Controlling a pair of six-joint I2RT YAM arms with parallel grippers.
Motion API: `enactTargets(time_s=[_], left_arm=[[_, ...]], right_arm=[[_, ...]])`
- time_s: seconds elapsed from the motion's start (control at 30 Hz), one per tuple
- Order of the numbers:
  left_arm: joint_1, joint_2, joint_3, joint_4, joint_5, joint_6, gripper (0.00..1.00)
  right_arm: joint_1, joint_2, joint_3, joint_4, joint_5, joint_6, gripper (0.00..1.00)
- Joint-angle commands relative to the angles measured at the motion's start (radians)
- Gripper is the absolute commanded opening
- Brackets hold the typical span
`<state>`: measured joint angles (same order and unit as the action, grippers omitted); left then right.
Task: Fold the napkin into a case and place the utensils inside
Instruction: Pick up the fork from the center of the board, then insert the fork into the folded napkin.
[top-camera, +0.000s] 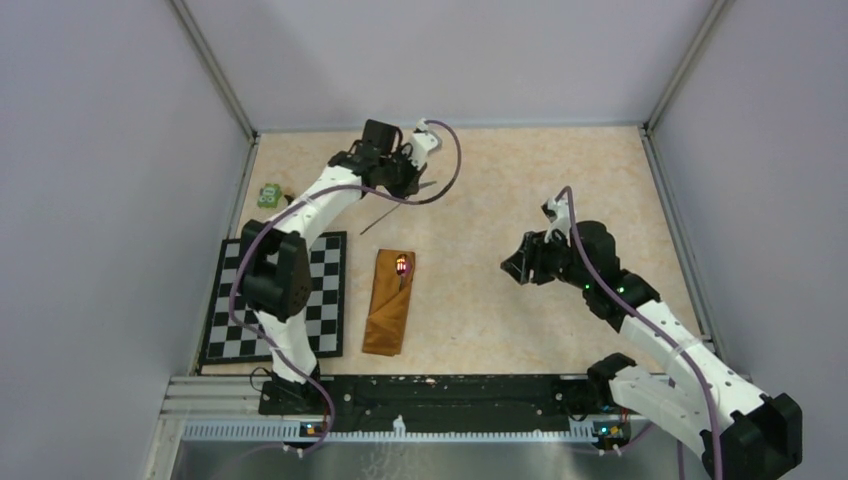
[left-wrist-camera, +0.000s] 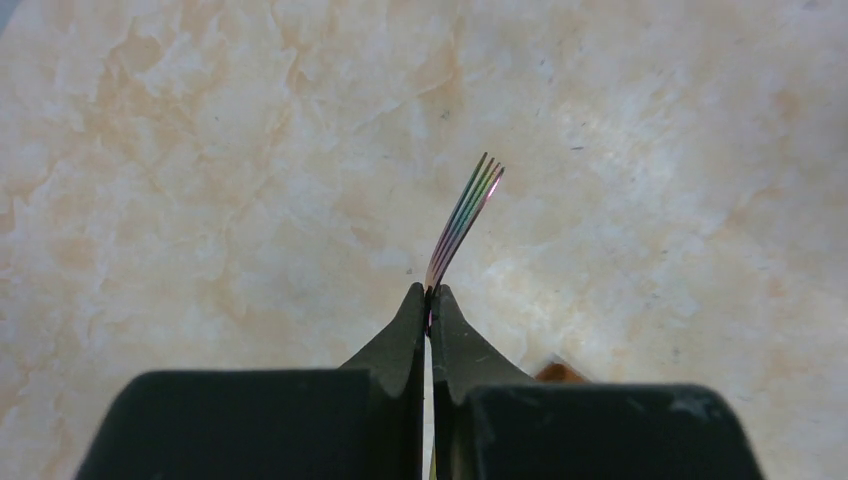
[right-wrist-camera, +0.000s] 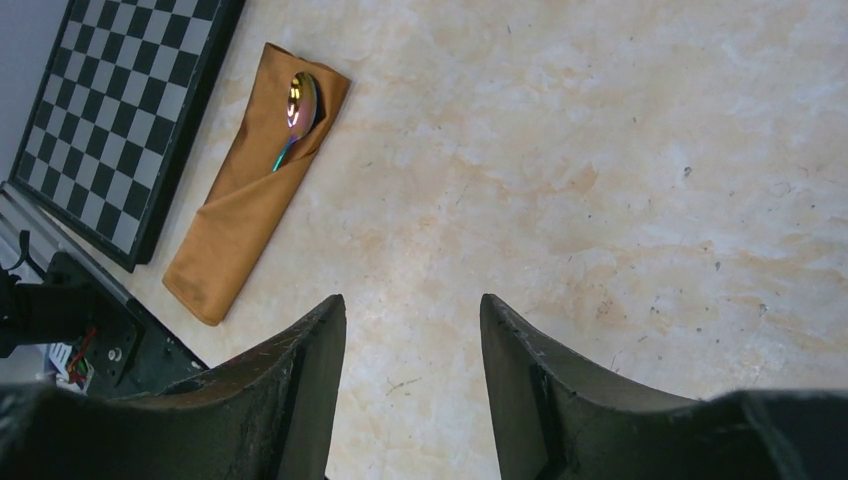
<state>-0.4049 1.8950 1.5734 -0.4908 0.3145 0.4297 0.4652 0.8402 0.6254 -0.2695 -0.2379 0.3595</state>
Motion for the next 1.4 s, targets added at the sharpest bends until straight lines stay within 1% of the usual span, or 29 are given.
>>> enactTargets(time_s=[0.0,0.1,0.17,0.23,0.27,0.33,0.37,0.4,0.47,0.57,0.6,0.63,0.73,0.8,0.93,0.97,1.07,1.17,1.37], left_arm=[[0.112,-0.167,-0.008,-0.046,0.239,-0.214,0.00],[0.198,-0.297,-0.230,0.114,0.474,-0.310,0.00],[0.240,-0.375,-0.368,0.240,0.564,-0.363,0.00],[0.294,-0.426,-0.462,0.328,0.672,-0.406,0.00],[0.332,-0.443,-0.516,0.416,0.761,-0.469,0.00],[0.392,-0.450,-0.608,0.618,0.895,-0.607,0.00],[0.422,-0.438,-0.630,0.678,0.955,-0.655,0.00],[0.436,-0.419,-0.637,0.691,0.988,-0.677,0.00],[0.438,-0.403,-0.643,0.660,1.006,-0.652,0.00],[0.450,-0.366,-0.686,0.693,1.034,-0.649,0.00],[0.455,-0.349,-0.701,0.740,1.052,-0.677,0.00],[0.458,-0.335,-0.720,0.842,1.061,-0.721,0.00],[0.453,-0.292,-0.755,1.051,1.064,-0.866,0.00],[0.447,-0.254,-0.758,1.120,1.064,-0.910,0.00],[0.433,-0.211,-0.808,1.214,1.010,-0.958,0.00],[0.431,-0.201,-0.826,1.258,0.998,-0.981,0.00],[0.428,-0.177,-0.897,1.466,0.960,-1.091,0.00],[0.415,-0.141,-0.931,1.593,0.933,-1.160,0.00],[0.409,-0.102,-0.957,1.655,0.905,-1.210,0.00]], right_arm=[[-0.013,-0.001,-0.015,0.067,-0.049,0.007,0.51],[-0.013,0.003,-0.029,0.093,-0.083,0.025,0.51],[-0.013,0.008,-0.034,0.112,-0.107,0.037,0.51],[-0.013,0.016,-0.036,0.125,-0.124,0.043,0.51],[-0.013,0.020,-0.038,0.130,-0.129,0.045,0.51],[-0.013,0.027,-0.038,0.138,-0.134,0.049,0.51],[-0.013,0.027,-0.039,0.142,-0.138,0.053,0.51],[-0.013,0.028,-0.041,0.148,-0.143,0.059,0.51],[-0.013,0.026,-0.045,0.156,-0.152,0.067,0.50],[-0.013,0.024,-0.059,0.181,-0.165,0.085,0.50],[-0.013,0.025,-0.066,0.189,-0.169,0.091,0.50],[-0.014,0.028,-0.069,0.195,-0.173,0.094,0.50],[-0.012,0.037,-0.073,0.207,-0.181,0.100,0.49],[-0.013,0.041,-0.073,0.211,-0.185,0.103,0.49],[-0.013,0.042,-0.070,0.211,-0.182,0.104,0.49],[-0.013,0.042,-0.073,0.214,-0.180,0.105,0.49],[-0.013,0.050,-0.077,0.227,-0.184,0.109,0.49],[-0.013,0.059,-0.080,0.242,-0.191,0.118,0.48],[-0.013,0.055,-0.078,0.231,-0.192,0.118,0.48]])
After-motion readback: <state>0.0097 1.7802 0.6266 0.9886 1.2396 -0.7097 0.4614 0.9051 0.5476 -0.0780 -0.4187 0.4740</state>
